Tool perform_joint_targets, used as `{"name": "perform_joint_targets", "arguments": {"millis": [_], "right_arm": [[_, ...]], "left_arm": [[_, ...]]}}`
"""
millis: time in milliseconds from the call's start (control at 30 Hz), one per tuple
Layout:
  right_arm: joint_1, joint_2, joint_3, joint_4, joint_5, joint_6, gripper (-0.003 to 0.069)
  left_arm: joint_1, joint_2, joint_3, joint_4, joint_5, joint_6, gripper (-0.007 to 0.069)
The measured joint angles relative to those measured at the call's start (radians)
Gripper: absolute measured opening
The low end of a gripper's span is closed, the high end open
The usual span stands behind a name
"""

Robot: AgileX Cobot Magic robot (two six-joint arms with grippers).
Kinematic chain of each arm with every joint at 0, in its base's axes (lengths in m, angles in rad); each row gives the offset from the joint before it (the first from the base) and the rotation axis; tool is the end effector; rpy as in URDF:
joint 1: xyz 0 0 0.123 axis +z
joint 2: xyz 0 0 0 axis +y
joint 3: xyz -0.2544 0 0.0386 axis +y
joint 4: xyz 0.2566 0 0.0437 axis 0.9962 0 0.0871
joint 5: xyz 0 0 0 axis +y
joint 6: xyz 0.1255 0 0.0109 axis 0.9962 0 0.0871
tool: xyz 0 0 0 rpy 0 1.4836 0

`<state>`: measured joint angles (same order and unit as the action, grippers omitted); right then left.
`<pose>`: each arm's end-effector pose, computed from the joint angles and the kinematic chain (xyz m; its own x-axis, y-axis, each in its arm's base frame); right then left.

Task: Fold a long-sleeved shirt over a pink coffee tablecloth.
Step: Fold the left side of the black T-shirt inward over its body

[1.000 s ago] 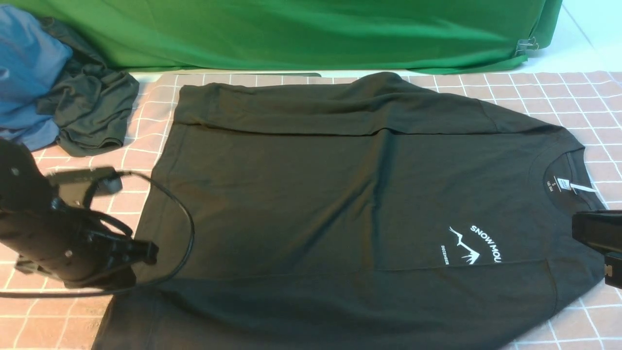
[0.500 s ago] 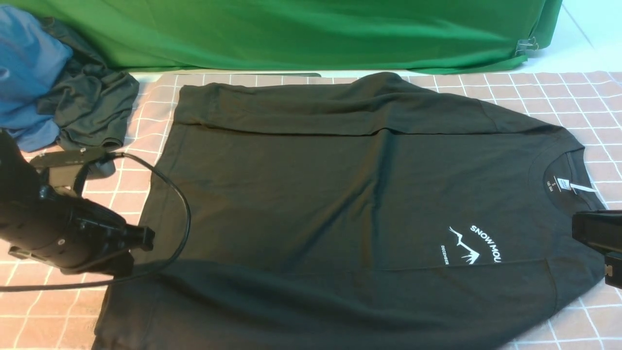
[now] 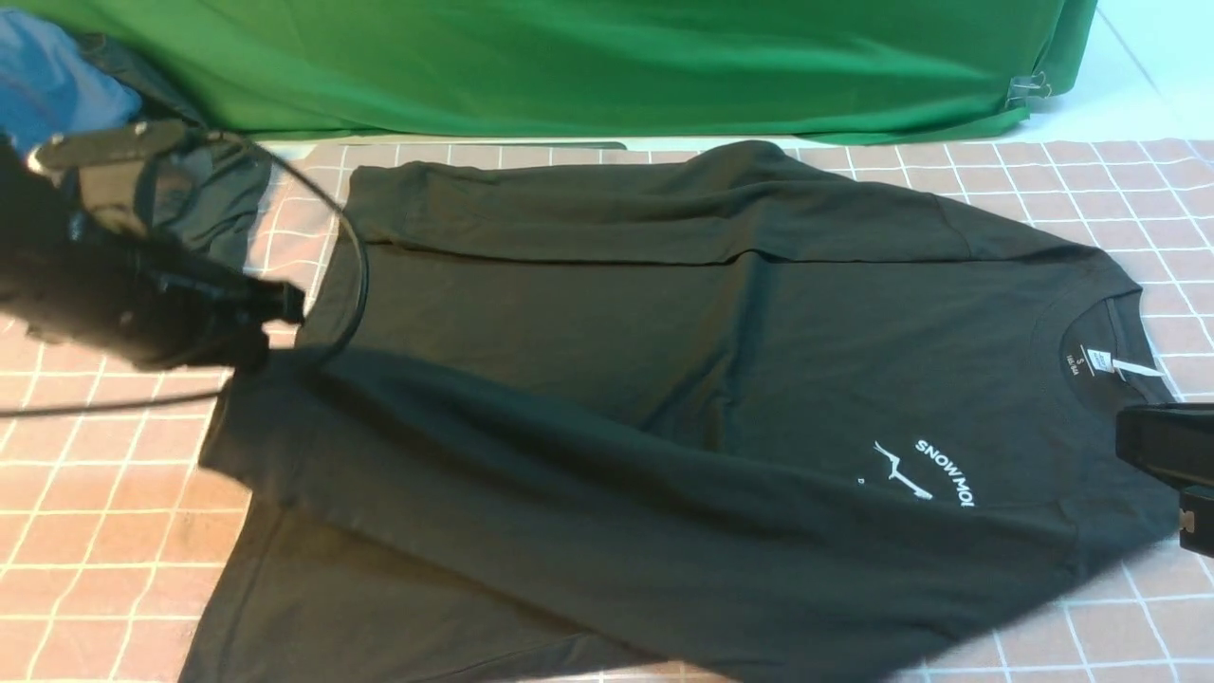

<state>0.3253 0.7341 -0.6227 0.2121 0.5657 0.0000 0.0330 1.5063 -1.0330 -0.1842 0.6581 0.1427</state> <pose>0.1864 0.0779 0.2684 -0.5835 -0.0092 -0.8121 -0.3076 0.9279 0.2105 0.3345 -0.0031 0.1936 -0.8600 -0.0320 -0.5093 0.0211 0.9949 -0.0982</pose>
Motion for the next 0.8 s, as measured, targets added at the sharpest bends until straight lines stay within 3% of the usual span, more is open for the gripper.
{"name": "perform_joint_targets", "arguments": {"millis": [800], "right_arm": [[0.0,0.0,0.0,0.002,-0.03,0.0,0.0091]], "left_arm": [[-0.002,0.307,-0.251,0.055,-0.12,0.043,0.0046]]}}
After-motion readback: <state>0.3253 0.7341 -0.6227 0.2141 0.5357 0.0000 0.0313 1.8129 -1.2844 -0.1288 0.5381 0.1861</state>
